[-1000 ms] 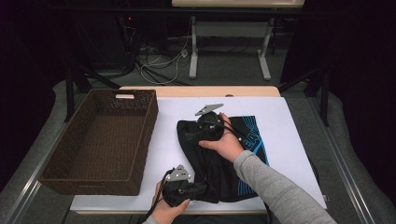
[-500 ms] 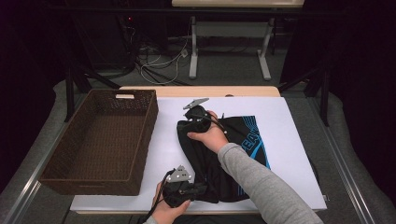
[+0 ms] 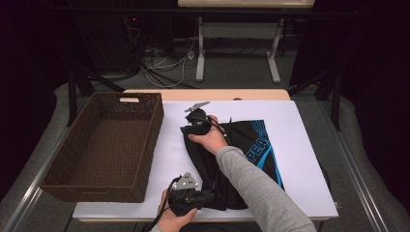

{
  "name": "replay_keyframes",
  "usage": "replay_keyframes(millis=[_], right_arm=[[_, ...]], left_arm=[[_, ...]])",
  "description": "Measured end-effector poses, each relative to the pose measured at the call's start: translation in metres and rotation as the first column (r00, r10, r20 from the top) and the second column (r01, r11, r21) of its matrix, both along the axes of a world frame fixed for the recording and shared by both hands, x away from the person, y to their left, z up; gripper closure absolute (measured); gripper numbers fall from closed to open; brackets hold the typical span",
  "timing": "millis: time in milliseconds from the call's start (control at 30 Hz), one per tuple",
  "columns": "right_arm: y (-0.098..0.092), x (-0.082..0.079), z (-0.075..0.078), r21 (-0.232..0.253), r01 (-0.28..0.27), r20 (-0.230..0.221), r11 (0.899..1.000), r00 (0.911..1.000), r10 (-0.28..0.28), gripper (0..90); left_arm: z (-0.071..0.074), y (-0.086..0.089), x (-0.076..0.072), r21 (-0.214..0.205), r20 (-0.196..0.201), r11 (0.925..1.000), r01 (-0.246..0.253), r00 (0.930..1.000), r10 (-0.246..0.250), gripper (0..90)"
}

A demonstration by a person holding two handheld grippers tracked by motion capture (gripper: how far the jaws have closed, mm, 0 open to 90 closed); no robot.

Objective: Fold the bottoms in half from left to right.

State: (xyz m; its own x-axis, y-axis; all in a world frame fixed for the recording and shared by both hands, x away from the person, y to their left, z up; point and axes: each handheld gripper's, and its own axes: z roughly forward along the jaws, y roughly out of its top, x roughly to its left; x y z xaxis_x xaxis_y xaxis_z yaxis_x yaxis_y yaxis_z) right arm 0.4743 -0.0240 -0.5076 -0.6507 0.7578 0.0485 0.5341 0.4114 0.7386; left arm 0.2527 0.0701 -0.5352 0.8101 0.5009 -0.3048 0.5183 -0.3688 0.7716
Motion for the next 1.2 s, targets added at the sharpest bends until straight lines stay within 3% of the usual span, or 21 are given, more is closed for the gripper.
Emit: replay_keyframes(millis=[100,267,367,400,467,700,900,933,967,1000,1067,1100,1200], right_arm=[[0.003,0.004,-0.006,-0.009,0.036,0.003,0.999,0.9994,-0.036,51.5],[0.007,0.012,-0.015,-0.019,0.064,-0.046,0.998,0.9969,-0.065,55.6],[0.008,0.016,-0.021,-0.041,0.071,-0.103,0.997,0.9919,-0.075,55.6],[0.009,0.017,-0.025,-0.021,0.071,-0.092,0.997,0.9931,-0.072,55.6],[0.01,0.017,-0.026,-0.025,0.075,-0.121,0.997,0.9896,-0.078,55.6],[0.012,0.022,-0.035,0.003,0.07,-0.137,0.998,0.9881,-0.069,55.6],[0.018,0.023,-0.04,-0.013,0.059,-0.14,0.998,0.9883,-0.06,50.9],[0.018,0.022,-0.038,-0.047,0.055,-0.155,0.997,0.986,-0.062,50.9],[0.02,0.023,-0.04,-0.036,0.053,-0.125,0.998,0.9905,-0.058,50.7],[0.021,0.021,-0.039,-0.046,0.054,-0.136,0.997,0.989,-0.06,50.1],[0.023,0.02,-0.041,-0.053,0.057,-0.108,0.997,0.9922,-0.062,48.6],[0.024,0.018,-0.04,-0.081,0.049,-0.111,0.996,0.9921,-0.058,48.1],[0.029,0.015,-0.041,-0.155,0.026,-0.046,0.987,0.9983,-0.034,51.7]], left_arm=[[0.0,0.0,0.0,-0.002,-0.002,1.0,0.005,1.0,-0.005,84.5],[0.0,0.0,-0.001,-0.002,-0.006,1.0,0.002,1.0,-0.002,84.5],[0.0,0.0,-0.001,-0.005,-0.006,1.0,0.002,1.0,-0.002,84.5],[0.0,0.001,-0.001,-0.007,-0.005,1.0,0.005,1.0,-0.005,84.5],[0.0,0.001,-0.001,-0.006,-0.007,1.0,0.004,1.0,-0.004,84.6],[0.0,0.002,0.0,-0.01,-0.005,0.9999,0.006,1.0,-0.007,84.5],[0.0,0.001,0.0,-0.008,-0.006,1.0,0.005,1.0,-0.005,84.5],[0.0,0.001,0.0,-0.006,-0.012,1.0,0.002,0.9999,-0.002,84.5],[0.0,0.001,0.0,-0.007,-0.01,1.0,0.005,0.9999,-0.005,84.6],[0.0,0.001,0.0,-0.011,-0.009,0.9999,0.006,0.9999,-0.006,84.6],[0.0,0.0,0.0,-0.01,-0.011,0.9999,0.007,0.9999,-0.007,84.5],[0.0,0.0,0.0,-0.008,-0.011,0.9999,0.007,0.9999,-0.007,84.5],[0.0,0.001,0.001,-0.009,-0.009,0.9999,0.007,0.9999,-0.007,84.5]])
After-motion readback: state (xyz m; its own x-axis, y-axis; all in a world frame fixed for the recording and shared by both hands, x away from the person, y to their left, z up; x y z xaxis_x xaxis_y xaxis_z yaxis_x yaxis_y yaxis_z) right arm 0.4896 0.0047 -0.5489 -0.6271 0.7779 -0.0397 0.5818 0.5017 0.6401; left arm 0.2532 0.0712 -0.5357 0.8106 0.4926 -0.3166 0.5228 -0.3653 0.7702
